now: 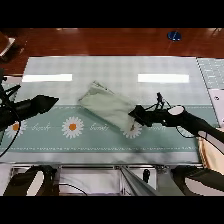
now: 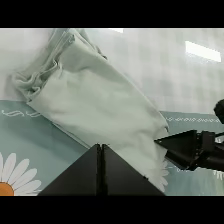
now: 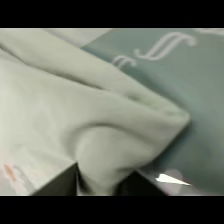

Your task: Fold the shirts.

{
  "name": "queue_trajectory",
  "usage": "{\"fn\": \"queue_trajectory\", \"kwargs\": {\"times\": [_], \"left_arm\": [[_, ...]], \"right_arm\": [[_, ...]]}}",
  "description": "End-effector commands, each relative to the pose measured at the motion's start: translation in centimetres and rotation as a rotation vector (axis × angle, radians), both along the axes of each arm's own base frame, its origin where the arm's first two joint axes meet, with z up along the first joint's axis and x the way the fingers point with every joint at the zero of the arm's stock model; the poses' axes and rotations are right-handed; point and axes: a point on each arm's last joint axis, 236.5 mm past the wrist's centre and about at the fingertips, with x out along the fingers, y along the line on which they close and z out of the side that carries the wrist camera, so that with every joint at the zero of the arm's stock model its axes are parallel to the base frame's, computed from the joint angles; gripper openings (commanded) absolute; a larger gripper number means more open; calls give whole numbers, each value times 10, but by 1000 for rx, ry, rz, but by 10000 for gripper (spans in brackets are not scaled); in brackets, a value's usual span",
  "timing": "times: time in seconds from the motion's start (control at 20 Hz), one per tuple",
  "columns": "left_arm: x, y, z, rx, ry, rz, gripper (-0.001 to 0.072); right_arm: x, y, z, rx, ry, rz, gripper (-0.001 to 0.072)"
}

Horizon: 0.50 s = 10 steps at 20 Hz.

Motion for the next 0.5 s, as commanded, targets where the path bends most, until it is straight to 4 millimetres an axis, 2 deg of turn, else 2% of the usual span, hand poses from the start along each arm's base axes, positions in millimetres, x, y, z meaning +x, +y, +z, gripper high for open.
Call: {"fn": "queue_trajectory", "kwargs": {"times": [0.0, 0.1, 0.2, 0.35, 0.45], "left_arm": [[0, 0, 0, 0, 0, 2, 17], [0, 0, 0, -1, 1, 1, 16], [0, 0, -1, -1, 2, 0, 16], [0, 0, -1, -1, 2, 0, 16], [0, 0, -1, -1, 2, 0, 16]], "right_arm": [[6, 36, 17, 107, -42, 142, 65], [12, 48, 39, 132, -119, 230, 36], [26, 56, 76, 133, -223, 313, 36], [63, 53, 162, 54, -447, 364, 36], [85, 33, 228, -26, -582, 363, 36]]}}
